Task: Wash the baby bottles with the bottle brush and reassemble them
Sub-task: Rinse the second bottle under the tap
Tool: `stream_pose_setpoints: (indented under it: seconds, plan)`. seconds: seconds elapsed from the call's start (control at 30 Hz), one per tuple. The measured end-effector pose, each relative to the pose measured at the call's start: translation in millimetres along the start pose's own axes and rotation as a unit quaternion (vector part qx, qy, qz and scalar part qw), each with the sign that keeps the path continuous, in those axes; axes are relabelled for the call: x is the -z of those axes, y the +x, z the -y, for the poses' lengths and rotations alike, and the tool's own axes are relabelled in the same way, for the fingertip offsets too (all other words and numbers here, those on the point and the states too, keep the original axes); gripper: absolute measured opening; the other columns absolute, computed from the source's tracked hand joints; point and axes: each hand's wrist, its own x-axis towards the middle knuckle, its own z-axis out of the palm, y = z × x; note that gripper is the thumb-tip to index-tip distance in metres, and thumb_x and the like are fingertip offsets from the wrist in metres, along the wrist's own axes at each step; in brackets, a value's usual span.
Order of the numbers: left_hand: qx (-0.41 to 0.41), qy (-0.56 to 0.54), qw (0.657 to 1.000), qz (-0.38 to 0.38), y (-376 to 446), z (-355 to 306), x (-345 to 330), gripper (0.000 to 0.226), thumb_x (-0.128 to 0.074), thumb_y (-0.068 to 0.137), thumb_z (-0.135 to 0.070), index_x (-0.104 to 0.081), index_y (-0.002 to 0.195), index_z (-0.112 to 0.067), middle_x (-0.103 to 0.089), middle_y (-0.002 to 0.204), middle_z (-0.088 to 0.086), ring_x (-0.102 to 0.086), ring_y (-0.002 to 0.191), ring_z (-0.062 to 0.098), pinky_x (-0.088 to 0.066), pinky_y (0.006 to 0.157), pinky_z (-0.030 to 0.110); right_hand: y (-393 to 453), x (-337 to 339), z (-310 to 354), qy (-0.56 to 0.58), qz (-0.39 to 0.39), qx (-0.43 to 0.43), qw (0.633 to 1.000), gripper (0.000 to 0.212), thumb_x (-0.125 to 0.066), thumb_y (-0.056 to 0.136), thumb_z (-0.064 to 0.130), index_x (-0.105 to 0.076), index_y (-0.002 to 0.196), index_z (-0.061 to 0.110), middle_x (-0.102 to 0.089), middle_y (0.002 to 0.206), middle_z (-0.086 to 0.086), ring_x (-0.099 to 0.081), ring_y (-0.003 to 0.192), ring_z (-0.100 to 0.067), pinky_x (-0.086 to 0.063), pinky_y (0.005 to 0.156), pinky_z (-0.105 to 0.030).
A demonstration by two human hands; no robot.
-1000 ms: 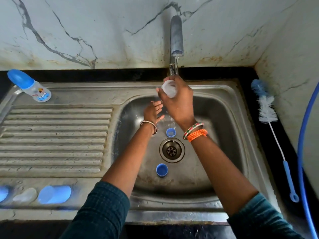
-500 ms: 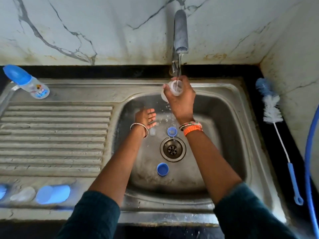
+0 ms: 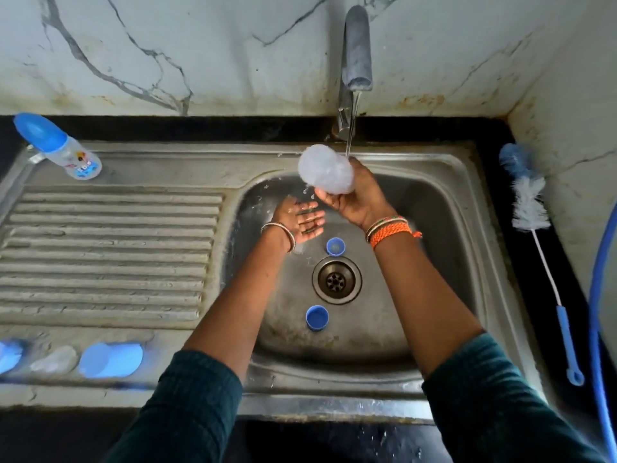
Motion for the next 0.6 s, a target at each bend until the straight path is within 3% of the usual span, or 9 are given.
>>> stream_pose_setpoints:
  seconds: [0.1, 0.17, 0.33, 0.4, 0.47, 0.53, 0.6]
  plan:
    - [-0.008, -0.005, 1.000, 0.008, -4, -6, 2, 0.039, -0.027, 0.099, -0.029, -0.059, 0.092, -0.008, -0.062, 0.105, 0.012, -0.058, 0.097, 0.027, -0.045, 0.090, 0.039, -1, 4, -2, 0.064, 0.038, -0.054, 0.996, 0.031, -0.045, 0.099, 0.030, -0.057, 0.098, 0.002, -0.069, 0.074, -0.020, -0.069, 0.057, -0.027, -0.056, 0.045, -0.027]
    - [-0.014, -0.025, 0.999, 0.019, -10, -10, 1, 0.037, -0.029, 0.098, -0.029, -0.059, 0.093, -0.007, -0.064, 0.096, 0.013, -0.060, 0.087, 0.026, -0.049, 0.084, 0.041, 2, 4, -4, 0.070, 0.028, -0.063, 0.995, 0.028, -0.049, 0.097, 0.029, -0.056, 0.099, 0.002, -0.068, 0.080, -0.021, -0.068, 0.062, -0.029, -0.055, 0.045, -0.029]
    - [-0.021, -0.044, 0.998, 0.032, -21, -22, 1, 0.042, -0.042, 0.093, -0.041, -0.057, 0.113, -0.007, -0.064, 0.096, 0.016, -0.061, 0.087, 0.030, -0.054, 0.071, 0.044, 3, 6, 0, -0.067, -0.013, -0.069, 0.995, 0.021, -0.056, 0.095, 0.031, -0.055, 0.091, 0.011, -0.061, 0.090, -0.014, -0.061, 0.081, -0.027, -0.057, 0.052, -0.036]
    - [0.000, -0.040, 0.998, 0.041, -24, -22, 2, 0.043, -0.044, 0.093, -0.045, -0.055, 0.109, -0.007, -0.063, 0.094, 0.017, -0.061, 0.085, 0.030, -0.053, 0.068, 0.044, 4, 7, 1, -0.198, -0.051, -0.024, 0.979, 0.020, -0.063, 0.091, 0.033, -0.056, 0.087, 0.015, -0.061, 0.090, -0.009, -0.062, 0.088, -0.027, -0.058, 0.064, -0.041]
    - [0.009, -0.035, 0.998, 0.054, -24, -17, 0, 0.034, -0.048, 0.094, -0.038, -0.054, 0.103, -0.006, -0.061, 0.093, 0.017, -0.061, 0.083, 0.029, -0.054, 0.069, 0.045, 3, 6, 0, -0.317, -0.088, 0.084, 0.941, 0.021, -0.067, 0.087, 0.034, -0.059, 0.085, 0.015, -0.064, 0.089, -0.005, -0.062, 0.088, -0.023, -0.055, 0.076, -0.041]
    - [0.005, -0.064, 0.995, 0.071, -22, -10, -3, 0.026, -0.049, 0.095, -0.029, -0.054, 0.104, -0.005, -0.059, 0.094, 0.017, -0.060, 0.083, 0.028, -0.056, 0.073, 0.047, 2, 6, -1, -0.363, -0.099, 0.166, 0.912, 0.025, -0.071, 0.084, 0.033, -0.062, 0.094, 0.011, -0.066, 0.094, -0.006, -0.063, 0.089, -0.022, -0.053, 0.082, -0.037]
    - [-0.003, -0.116, 0.989, 0.092, -19, -2, -8, 0.029, -0.044, 0.097, -0.028, -0.054, 0.108, -0.003, -0.059, 0.098, 0.018, -0.060, 0.086, 0.029, -0.055, 0.076, 0.047, -2, 8, -3, -0.360, -0.078, 0.190, 0.910, 0.024, -0.071, 0.084, 0.023, -0.062, 0.102, 0.009, -0.067, 0.101, -0.008, -0.063, 0.094, -0.023, -0.053, 0.088, -0.039]
